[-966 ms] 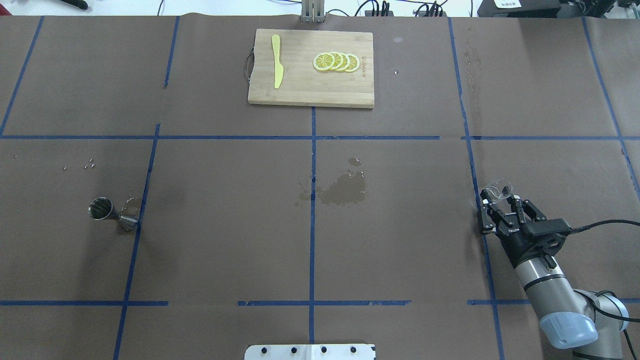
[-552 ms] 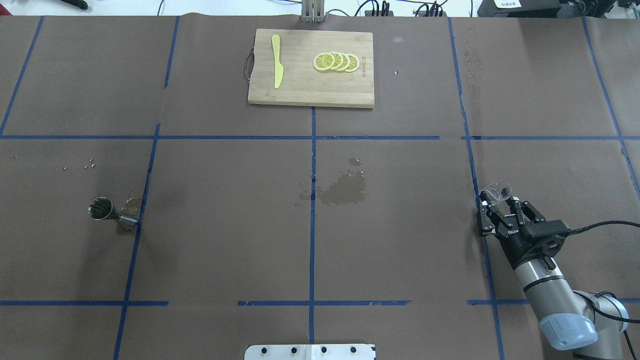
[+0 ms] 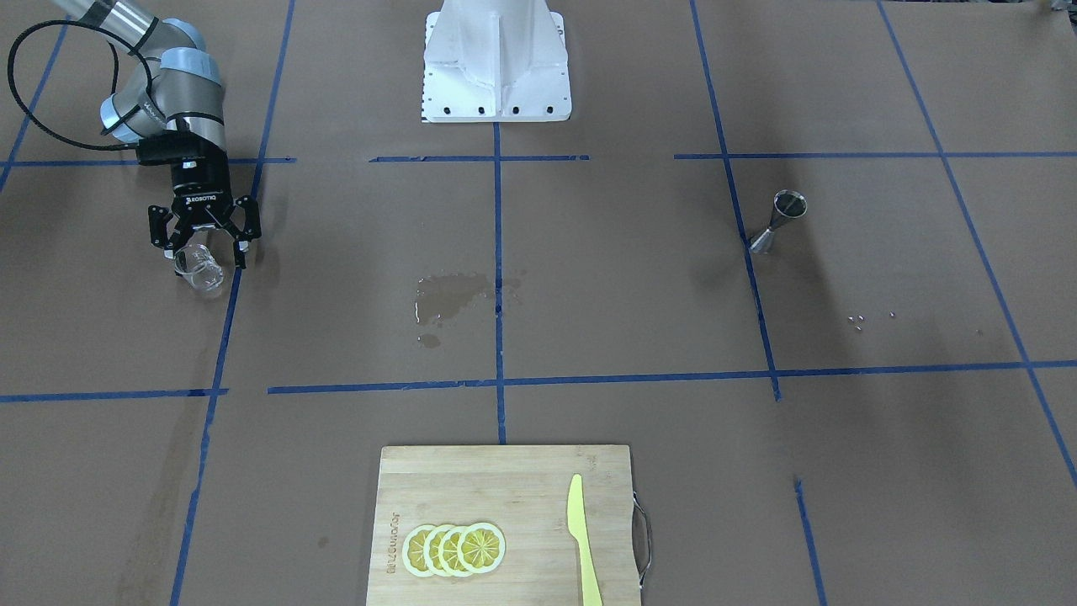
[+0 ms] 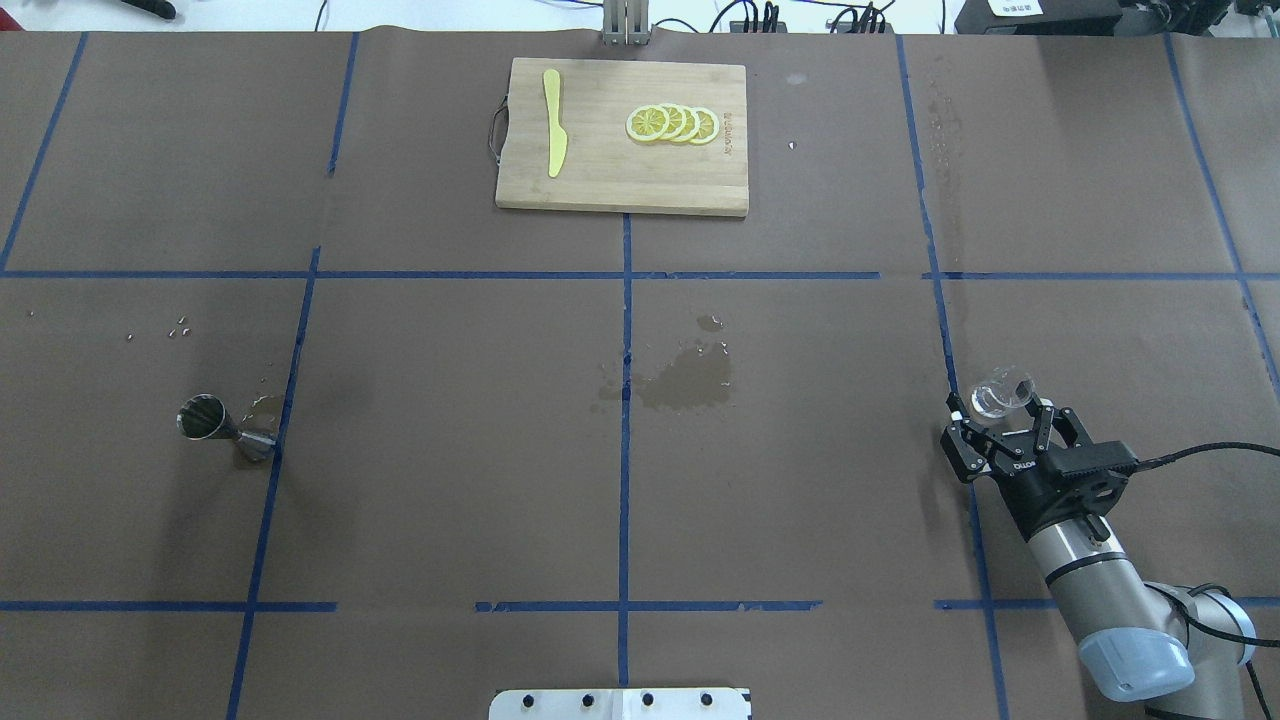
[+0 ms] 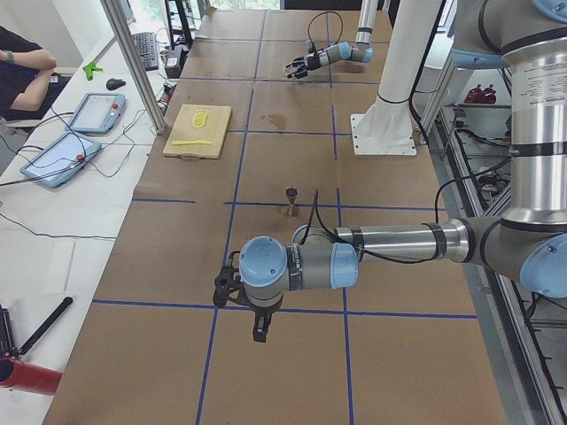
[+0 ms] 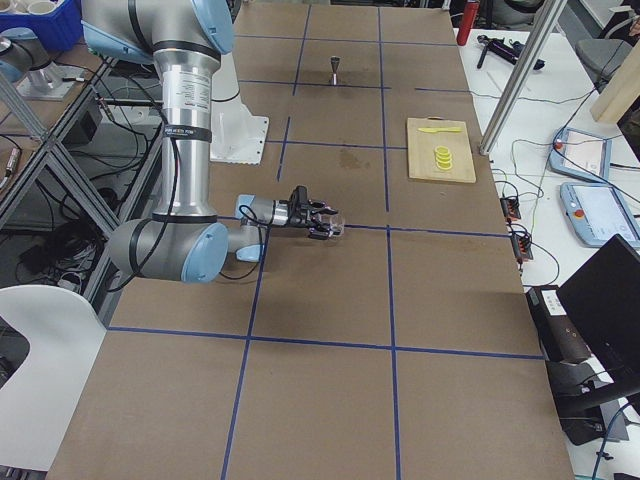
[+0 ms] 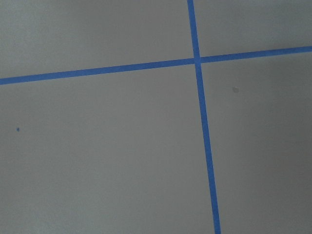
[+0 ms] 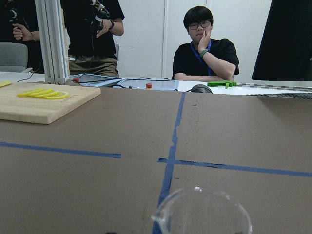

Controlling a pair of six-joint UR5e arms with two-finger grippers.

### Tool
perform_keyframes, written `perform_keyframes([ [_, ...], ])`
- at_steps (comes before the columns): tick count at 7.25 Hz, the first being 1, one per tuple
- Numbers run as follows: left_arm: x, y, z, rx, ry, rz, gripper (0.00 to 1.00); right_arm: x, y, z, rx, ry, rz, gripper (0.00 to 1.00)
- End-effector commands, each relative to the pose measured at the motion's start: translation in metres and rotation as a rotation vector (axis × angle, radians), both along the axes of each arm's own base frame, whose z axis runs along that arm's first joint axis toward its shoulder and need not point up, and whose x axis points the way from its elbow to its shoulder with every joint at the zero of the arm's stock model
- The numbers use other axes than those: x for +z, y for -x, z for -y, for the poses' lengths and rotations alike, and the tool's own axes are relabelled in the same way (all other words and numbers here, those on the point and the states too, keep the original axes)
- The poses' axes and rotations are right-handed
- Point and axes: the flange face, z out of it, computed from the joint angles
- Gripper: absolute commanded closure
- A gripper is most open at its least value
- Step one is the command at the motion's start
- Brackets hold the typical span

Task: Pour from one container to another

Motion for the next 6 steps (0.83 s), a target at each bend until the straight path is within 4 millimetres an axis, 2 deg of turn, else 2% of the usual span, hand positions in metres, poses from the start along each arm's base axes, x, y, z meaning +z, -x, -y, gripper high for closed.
perform_keyframes([
  [1, -0.001, 0.000, 0.002, 0.000, -0.003, 0.000, 0.00, -0.003, 0.002, 0.000, 0.000, -0.001, 0.006, 0.00],
  [3, -0.001, 0.000, 0.002, 0.000, -0.003, 0.000, 0.00, -0.004, 0.003, 0.000, 0.001, -0.002, 0.011, 0.00],
  [6, -0.004, 0.000, 0.002, -0.001, -0.008, -0.001, 0.00, -0.009, -0.013, 0.010, 0.023, -0.009, 0.001, 0.00],
])
